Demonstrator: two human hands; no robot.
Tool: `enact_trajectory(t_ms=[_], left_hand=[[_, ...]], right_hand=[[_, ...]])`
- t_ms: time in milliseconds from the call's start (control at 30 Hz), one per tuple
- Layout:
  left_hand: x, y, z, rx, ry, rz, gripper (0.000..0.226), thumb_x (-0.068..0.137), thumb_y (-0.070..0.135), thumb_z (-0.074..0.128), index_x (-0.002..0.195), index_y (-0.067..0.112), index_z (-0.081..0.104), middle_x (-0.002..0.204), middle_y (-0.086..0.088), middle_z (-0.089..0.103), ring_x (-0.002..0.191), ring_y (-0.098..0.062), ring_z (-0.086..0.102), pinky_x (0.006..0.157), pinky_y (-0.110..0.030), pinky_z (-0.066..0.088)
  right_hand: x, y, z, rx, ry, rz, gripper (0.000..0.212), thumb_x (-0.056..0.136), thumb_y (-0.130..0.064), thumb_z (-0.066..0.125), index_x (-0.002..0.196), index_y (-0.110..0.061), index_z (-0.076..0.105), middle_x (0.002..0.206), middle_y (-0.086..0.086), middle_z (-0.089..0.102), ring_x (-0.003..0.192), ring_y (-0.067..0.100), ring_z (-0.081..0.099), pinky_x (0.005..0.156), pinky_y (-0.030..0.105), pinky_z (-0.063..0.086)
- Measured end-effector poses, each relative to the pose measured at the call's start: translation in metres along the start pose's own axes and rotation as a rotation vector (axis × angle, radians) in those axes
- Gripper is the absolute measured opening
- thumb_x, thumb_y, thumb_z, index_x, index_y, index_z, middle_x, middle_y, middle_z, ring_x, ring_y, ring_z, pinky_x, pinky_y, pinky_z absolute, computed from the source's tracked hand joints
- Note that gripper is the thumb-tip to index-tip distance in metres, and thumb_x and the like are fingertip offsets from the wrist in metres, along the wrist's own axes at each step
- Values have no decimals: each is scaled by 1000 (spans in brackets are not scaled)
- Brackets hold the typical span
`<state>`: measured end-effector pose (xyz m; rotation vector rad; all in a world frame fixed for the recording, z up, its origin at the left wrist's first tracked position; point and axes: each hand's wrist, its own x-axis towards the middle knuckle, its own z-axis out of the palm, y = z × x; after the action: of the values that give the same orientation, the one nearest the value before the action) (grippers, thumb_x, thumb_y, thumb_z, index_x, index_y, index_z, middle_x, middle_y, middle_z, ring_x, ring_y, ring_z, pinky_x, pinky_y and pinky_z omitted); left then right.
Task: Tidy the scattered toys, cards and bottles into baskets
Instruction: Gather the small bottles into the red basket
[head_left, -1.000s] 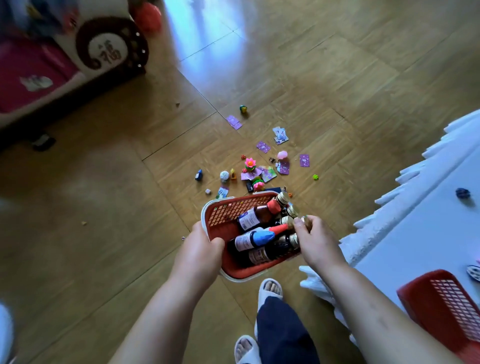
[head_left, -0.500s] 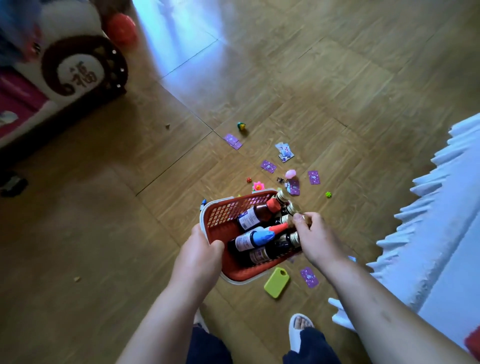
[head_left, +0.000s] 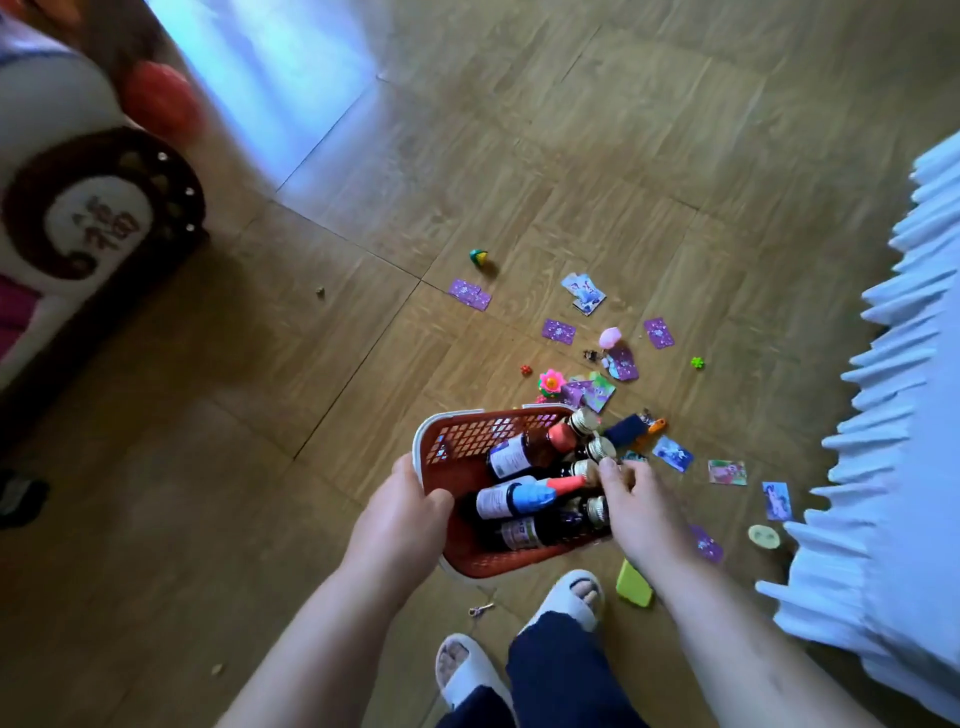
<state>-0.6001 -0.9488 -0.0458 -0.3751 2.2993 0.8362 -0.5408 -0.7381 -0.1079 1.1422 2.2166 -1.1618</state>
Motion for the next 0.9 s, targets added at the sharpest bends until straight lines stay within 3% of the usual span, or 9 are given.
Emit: enact_trajectory(t_ms=[167,467,700,800,900], left_hand=[[73,-1,3,-79,4,-35,42,62,28,44,102,22,55,93,-8,68,85,-31,67,78,-51,57],[271,-65,56,-183,-81,-32,49,60,23,47,107,26,59,96,-6,72,87,-27,70,81,-50,58],[446,-121,100,-231,-44,55,29,80,3,49,102,19,60,96,-12,71,81,-27,71,73,-46,61],[504,-137,117,-256,-22,92,25,81,0,51,91,22,57,94,-10,70,77,-25,71,69,-42,61],[544,-145,132,-304,-6,120,28,79,-1,51,93,22,56,90,-8,69,73,-23,70,67,-41,61]], right_hand=[[50,-26,21,-80,-30,24,48,99,-48,34,129,-12,47,124,13,59,113,32,54,75,31,28],[205,-17,142,12,79,29,45,99,-45,38,124,-9,49,120,15,57,108,33,54,72,30,31],[350,9,277,106,192,-16,43,99,-42,40,119,-7,54,121,18,60,112,33,54,73,30,31],[406,16,316,131,247,-62,50,98,-47,39,126,-7,52,127,14,58,118,31,53,84,31,37],[444,19,335,106,295,-129,53,98,-49,38,131,-9,49,131,12,56,121,28,50,89,31,38]])
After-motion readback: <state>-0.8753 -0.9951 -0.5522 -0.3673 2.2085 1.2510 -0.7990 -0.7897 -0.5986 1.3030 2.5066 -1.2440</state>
